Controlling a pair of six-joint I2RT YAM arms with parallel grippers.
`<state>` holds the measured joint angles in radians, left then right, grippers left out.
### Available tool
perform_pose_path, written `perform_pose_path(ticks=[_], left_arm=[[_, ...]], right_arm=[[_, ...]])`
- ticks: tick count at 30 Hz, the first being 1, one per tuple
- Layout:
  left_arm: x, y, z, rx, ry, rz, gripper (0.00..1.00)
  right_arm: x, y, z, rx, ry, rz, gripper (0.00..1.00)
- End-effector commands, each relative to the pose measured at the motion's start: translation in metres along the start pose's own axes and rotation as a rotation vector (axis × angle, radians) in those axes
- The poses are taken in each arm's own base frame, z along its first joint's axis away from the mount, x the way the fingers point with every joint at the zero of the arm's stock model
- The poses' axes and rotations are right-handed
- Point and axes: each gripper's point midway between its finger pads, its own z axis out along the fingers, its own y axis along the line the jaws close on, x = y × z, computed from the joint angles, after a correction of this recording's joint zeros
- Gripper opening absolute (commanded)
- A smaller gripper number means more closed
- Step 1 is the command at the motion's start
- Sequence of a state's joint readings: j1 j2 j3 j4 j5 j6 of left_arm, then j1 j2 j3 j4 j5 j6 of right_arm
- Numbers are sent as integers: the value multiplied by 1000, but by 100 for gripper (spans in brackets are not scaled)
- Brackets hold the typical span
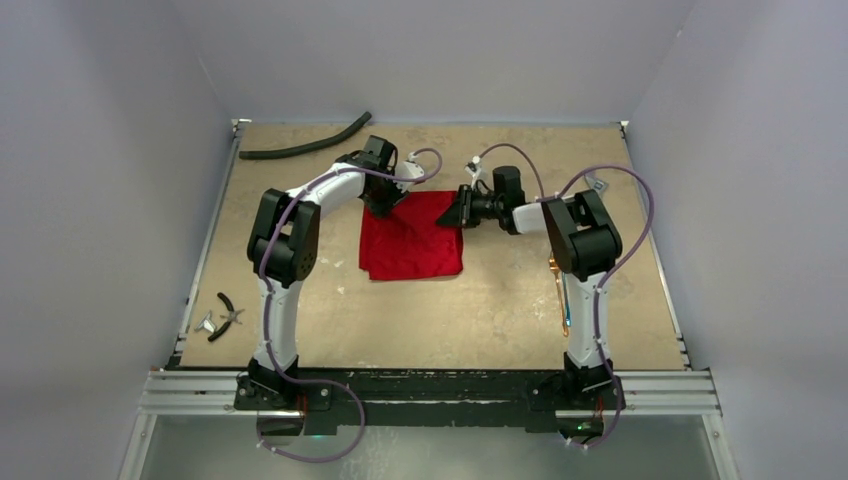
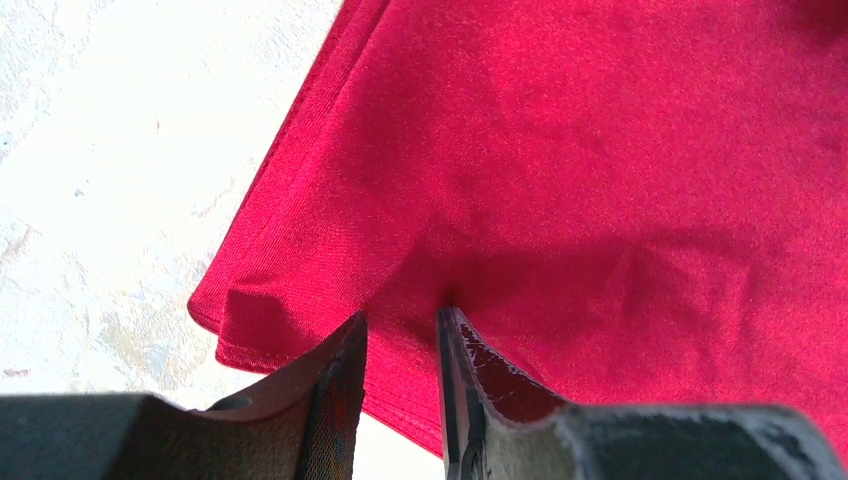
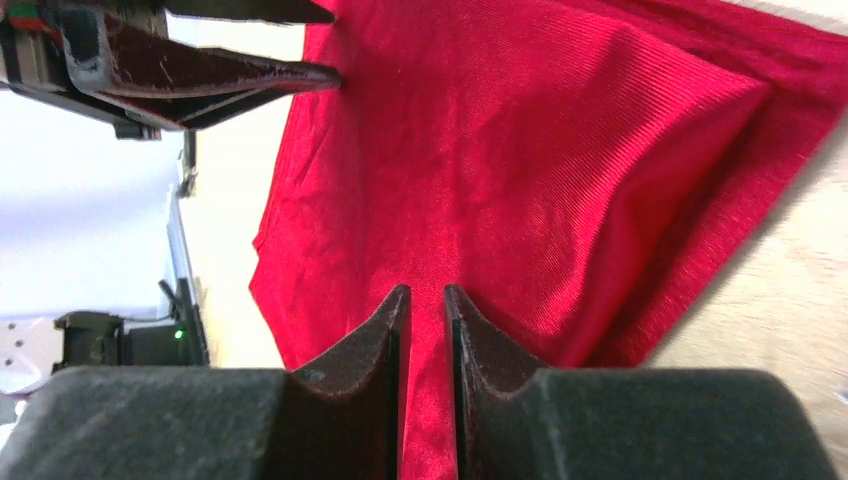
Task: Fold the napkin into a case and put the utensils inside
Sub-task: Smooth out the lower triangle-folded napkin at the center of the board.
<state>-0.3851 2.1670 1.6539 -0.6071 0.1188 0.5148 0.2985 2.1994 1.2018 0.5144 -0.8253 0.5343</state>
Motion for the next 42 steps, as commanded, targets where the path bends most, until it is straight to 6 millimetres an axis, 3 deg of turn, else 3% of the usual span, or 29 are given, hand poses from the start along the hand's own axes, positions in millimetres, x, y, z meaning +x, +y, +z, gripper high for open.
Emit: perform_pose_path(ticks=[1,6,12,17,22,25,32,37,42], left_arm=[[-1,3,-6,-14,-1,14,30],[-9,7,-10,-23,-18,12,30],[-35,11,-33,-2,-79,-18,38],[-43,28,-45,-12,-102,-47,45],[-36,53,-30,-77,-92,-113,45],[-32,66,-14,-126,-86,-160,45],[-17,73,12,-163,-18,-199,42],[-11,82,13,-218,0,-220,38],[-14,70,12,-146,-32,-208,36]], right_arm=[[-18,22,-15,-49,-51,-48,24],[-56,43,-21,-65,-88,-113,25],[-71,18,-11,-31,-110,-83,25],[-67,-18,-7,40,-108,-43,24],[-58,-41,-5,96,-95,-21,24],[-55,-44,-6,104,-87,-19,24],[-54,-44,-9,121,-76,-34,24],[-46,-47,-9,126,-68,-34,24],[-41,-52,-10,143,-63,-34,23]])
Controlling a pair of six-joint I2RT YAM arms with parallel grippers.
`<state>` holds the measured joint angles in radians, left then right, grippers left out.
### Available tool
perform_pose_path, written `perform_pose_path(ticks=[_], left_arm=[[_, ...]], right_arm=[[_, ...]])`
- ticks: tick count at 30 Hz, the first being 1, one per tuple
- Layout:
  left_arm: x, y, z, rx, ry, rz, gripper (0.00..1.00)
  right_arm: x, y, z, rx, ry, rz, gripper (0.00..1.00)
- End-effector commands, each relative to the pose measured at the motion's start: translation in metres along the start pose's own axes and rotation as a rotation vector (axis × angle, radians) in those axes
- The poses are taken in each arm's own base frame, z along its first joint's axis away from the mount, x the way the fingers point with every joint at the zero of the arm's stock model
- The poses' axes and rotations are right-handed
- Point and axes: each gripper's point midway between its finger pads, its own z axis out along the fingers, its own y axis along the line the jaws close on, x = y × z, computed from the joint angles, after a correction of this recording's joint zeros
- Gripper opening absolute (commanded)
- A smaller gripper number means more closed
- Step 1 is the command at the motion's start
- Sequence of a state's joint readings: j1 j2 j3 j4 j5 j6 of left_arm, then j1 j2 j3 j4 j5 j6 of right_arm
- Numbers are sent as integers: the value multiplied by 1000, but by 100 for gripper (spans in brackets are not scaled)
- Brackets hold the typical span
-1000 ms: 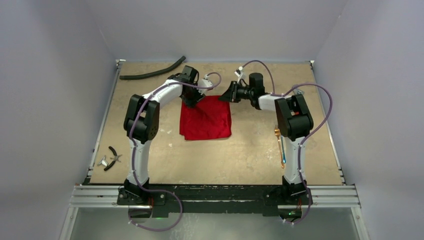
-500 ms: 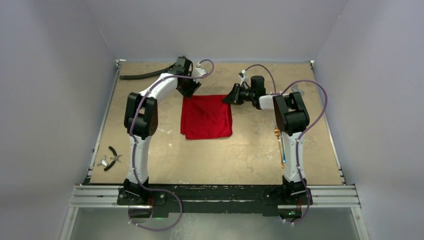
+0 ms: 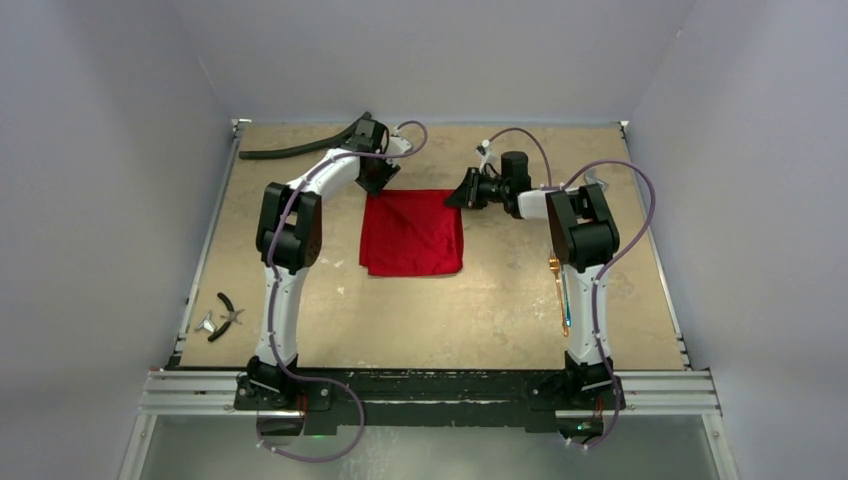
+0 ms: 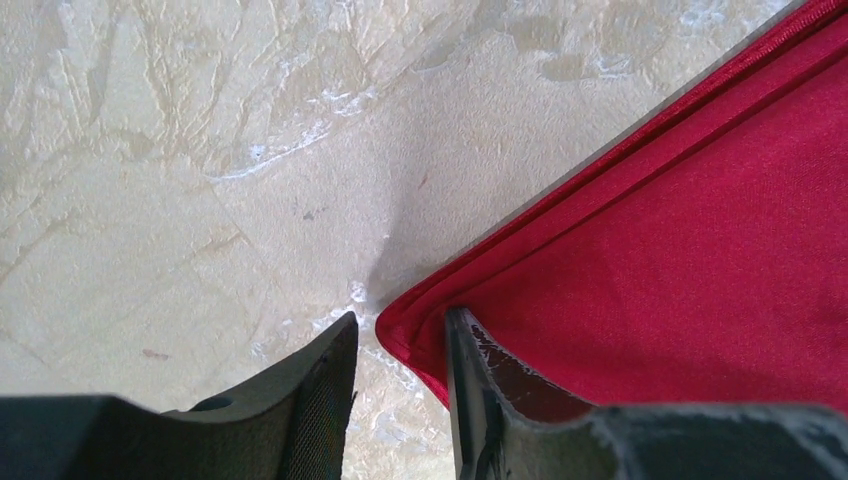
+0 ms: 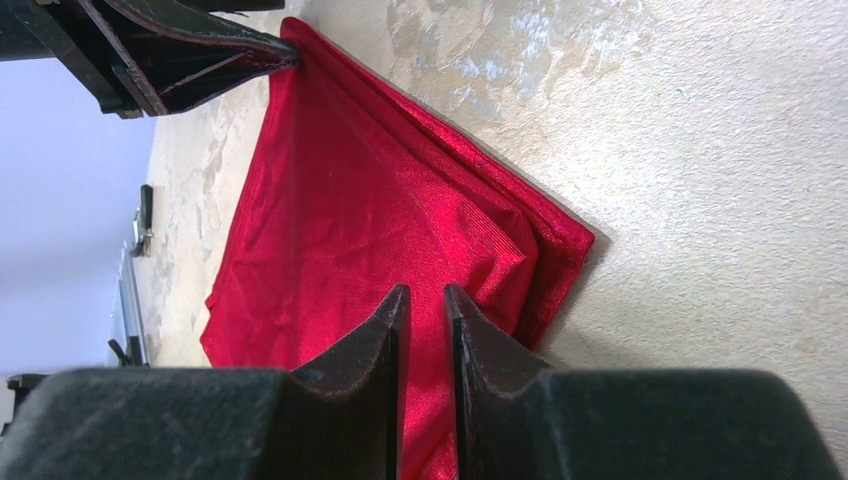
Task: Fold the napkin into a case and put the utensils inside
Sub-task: Smooth out the lower triangle-folded napkin at the center of the board.
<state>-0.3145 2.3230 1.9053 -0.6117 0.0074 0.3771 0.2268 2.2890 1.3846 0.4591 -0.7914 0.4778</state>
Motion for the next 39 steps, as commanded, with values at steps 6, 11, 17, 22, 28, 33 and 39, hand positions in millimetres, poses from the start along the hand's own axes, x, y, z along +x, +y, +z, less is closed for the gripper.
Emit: perform_pose_path(ticks=[6,11,17,22,28,33,39], left_arm=[[32,-35,-4,168,55,13,23],[55,-51,-21,191,52,31,23],[71,-60,-31,202,67,32,24],[44,-46,-49,155,9,19,31],[-4,-14,-95,62,-91,22,44],[-30,9,-154,0,-195,-14,68],[-34,37,-230,-49,-352,-112,89]], right_arm=[[29,-21,-14,127,34,9,22],[63,-12,-30,130,52,34,22],[83,5,-43,144,47,29,22],[60,16,-49,169,15,-18,25],[23,47,-58,143,-40,-77,90],[-12,88,-80,168,-124,-163,99],[-65,159,-135,212,-385,-290,99]])
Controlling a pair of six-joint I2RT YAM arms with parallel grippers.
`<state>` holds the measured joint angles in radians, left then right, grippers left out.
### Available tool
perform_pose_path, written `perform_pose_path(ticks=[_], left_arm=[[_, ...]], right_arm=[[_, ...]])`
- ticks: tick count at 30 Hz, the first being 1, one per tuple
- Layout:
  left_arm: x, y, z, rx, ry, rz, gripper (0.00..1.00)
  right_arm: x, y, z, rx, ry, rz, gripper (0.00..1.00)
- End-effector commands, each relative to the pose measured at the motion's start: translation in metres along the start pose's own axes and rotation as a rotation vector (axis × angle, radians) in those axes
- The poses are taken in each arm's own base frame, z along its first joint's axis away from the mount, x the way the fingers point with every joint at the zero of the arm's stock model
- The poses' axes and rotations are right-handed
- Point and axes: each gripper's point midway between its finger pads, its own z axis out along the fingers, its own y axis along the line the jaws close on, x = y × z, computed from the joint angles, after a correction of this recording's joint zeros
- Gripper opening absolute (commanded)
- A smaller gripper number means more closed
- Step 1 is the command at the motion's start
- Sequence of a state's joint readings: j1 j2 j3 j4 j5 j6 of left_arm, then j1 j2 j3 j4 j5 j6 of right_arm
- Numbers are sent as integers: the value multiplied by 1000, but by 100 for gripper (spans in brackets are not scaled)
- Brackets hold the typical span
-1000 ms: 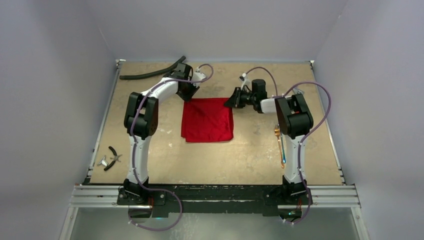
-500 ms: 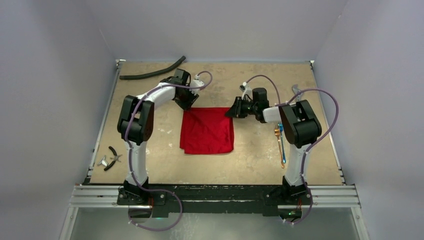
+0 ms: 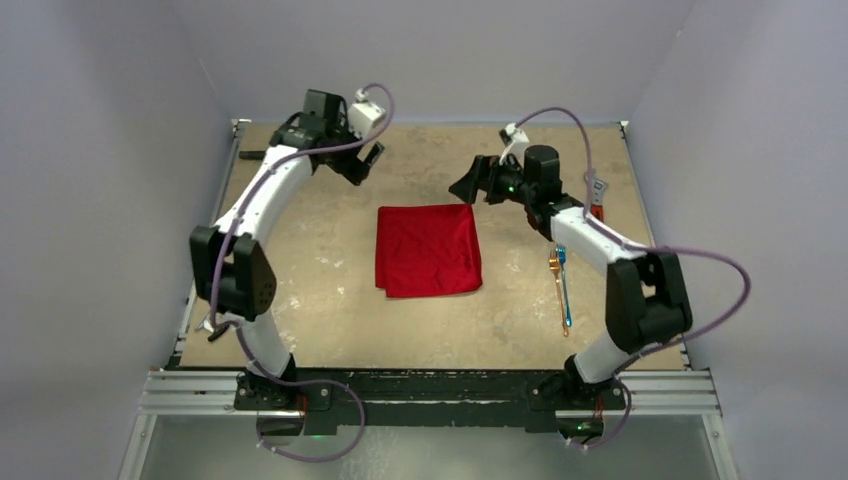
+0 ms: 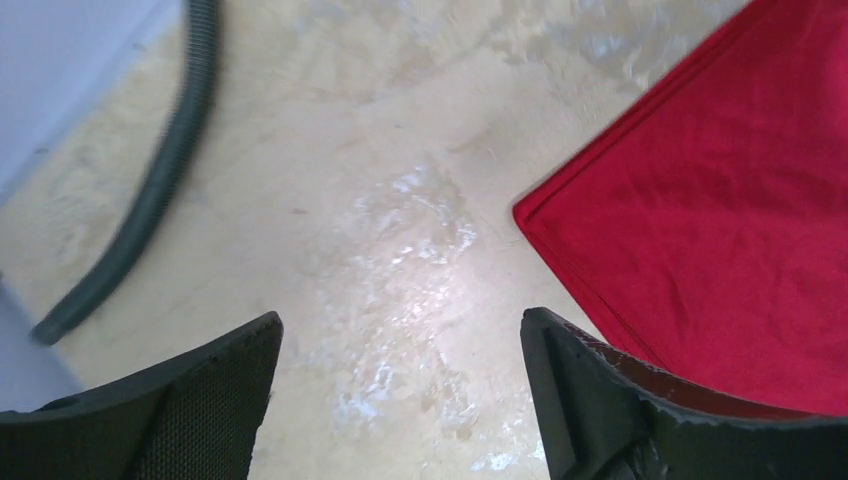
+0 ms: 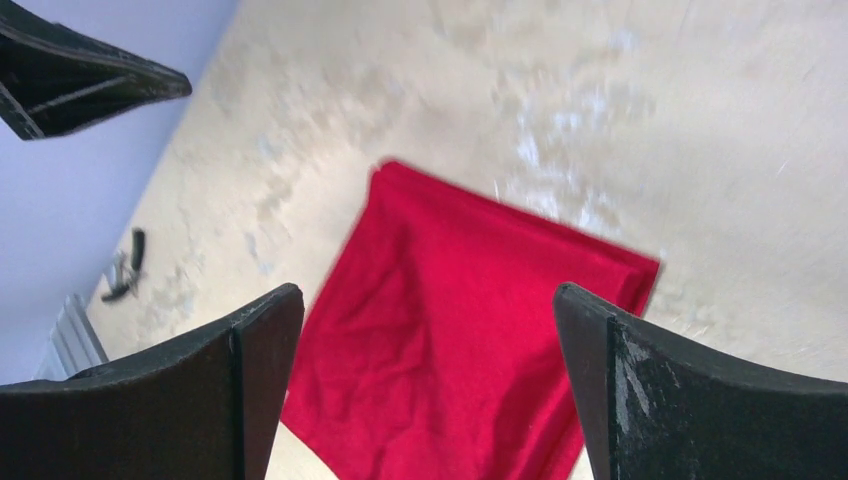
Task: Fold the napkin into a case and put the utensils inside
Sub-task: Smooth out the lower triangle-folded napkin at the center of the board.
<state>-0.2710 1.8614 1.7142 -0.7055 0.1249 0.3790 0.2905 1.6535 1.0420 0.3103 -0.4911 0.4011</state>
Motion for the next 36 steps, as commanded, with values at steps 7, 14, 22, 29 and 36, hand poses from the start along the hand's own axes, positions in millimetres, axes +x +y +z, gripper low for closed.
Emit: perform_pose_path(ticks=[7,14,22,29,36], left_arm=[[23,2,-91,9,-159,-134,99],[84,-54,-90,156,-158,12,99],[119,-75,-98,158,-207,241,99],[149,-101,-73,278,-179,326,98],[144,-156,-52,359,-136,440,96]], right_arm=[[-82,35,-46,139,-244,2,99],[-50,31,-49,477,-32,-379,99],[-24,45,-92,368,-60,-788,99],[30,48,-106,172,38,-1034,99],[88,36,-101,34,194,-1125,96]])
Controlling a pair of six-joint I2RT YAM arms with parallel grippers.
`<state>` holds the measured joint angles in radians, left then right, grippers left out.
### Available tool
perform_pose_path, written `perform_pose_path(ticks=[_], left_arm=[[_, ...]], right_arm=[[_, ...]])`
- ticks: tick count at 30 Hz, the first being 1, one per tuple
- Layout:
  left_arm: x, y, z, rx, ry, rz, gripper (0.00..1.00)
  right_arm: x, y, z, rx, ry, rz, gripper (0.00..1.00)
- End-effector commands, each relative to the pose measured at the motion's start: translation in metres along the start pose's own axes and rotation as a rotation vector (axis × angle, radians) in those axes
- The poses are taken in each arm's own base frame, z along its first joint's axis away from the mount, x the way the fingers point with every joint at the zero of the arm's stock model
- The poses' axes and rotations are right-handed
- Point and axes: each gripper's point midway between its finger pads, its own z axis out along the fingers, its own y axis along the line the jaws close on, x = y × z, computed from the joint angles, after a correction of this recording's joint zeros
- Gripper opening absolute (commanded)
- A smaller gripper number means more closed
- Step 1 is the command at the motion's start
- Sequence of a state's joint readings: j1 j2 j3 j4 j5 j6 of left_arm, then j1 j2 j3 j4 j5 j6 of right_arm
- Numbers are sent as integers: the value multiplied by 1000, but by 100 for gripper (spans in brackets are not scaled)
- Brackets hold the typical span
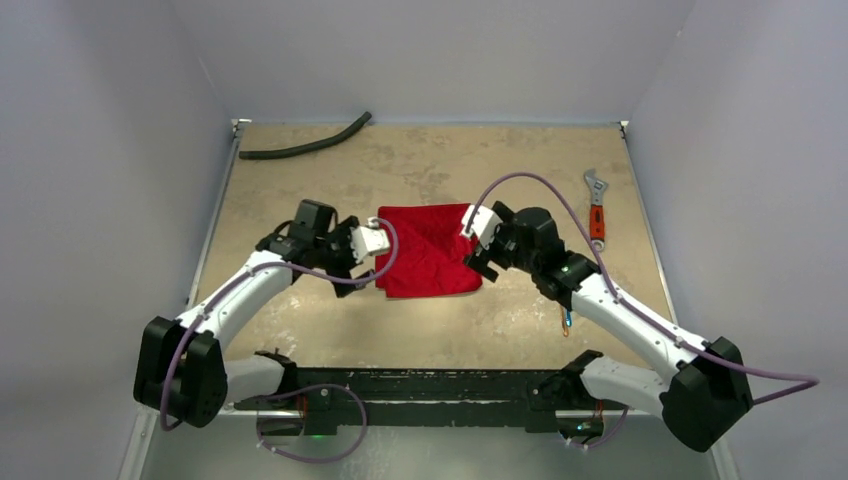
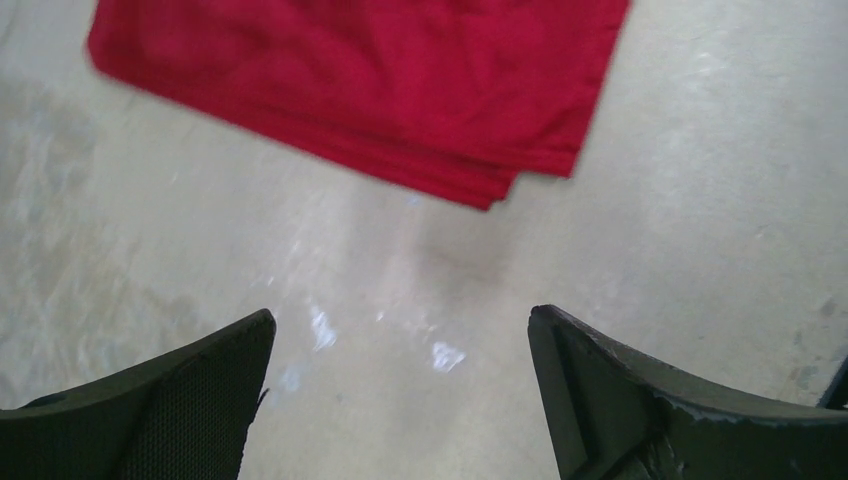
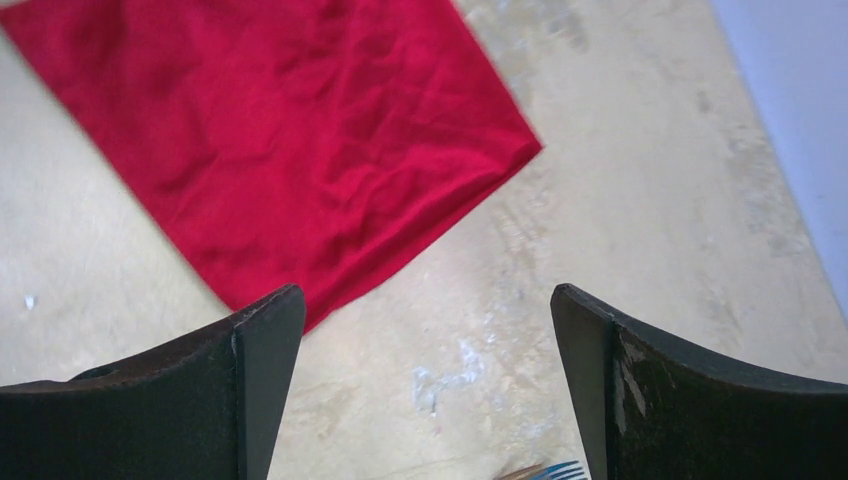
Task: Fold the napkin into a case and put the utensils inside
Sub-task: Smooth out the lower triangle-folded napkin at the center of the board.
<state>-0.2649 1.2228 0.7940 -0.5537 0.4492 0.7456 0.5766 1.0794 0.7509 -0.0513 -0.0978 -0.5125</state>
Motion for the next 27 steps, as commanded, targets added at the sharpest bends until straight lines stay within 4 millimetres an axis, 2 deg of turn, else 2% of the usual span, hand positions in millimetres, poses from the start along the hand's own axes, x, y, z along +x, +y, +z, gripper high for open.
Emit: perform_pose_path(ticks=[1,6,11,17,21,27], left_arm=[[-25,-19,22,36,-34,131,96],[-23,-20,44,84,43,173,93],[-20,-26,59,135,80,235,92],[-16,-26,72,144,85,305,89],[-15,-24,76,144,83,331,88],[-32,-22,78,151,34,320,89]], right_arm=[[18,25,6,-113,9,-143,95],[42,50,16,-188,43,-198,90],[56,74,27,-260,80,-241,89],[81,80,45,-274,137,-289,85],[86,84,57,-303,156,-302,82],[92,92,64,-346,166,-292,82]])
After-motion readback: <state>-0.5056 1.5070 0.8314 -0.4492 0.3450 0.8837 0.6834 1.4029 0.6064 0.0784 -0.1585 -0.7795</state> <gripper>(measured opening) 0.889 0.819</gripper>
